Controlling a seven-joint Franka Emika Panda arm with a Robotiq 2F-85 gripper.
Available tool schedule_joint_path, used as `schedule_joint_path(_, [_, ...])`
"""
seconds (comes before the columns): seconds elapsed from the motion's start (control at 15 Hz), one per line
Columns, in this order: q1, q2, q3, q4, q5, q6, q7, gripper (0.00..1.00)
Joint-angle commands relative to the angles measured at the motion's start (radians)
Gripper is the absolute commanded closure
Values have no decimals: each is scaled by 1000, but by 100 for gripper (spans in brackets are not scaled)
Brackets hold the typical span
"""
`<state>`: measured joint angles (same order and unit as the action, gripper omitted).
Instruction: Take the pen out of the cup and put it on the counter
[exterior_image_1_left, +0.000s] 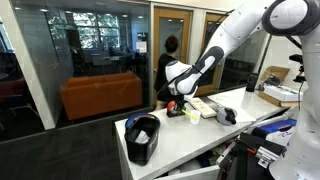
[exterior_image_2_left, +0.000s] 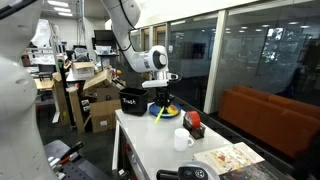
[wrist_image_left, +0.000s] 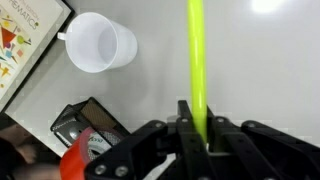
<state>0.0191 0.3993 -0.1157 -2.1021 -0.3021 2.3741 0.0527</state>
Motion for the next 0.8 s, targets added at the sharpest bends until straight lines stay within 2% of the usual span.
schedule_joint_path(0.0, [-27, 57, 26, 49, 38, -14, -56, 97])
schedule_joint_path(0.73, [-47, 148, 23, 71, 85, 11, -71, 97])
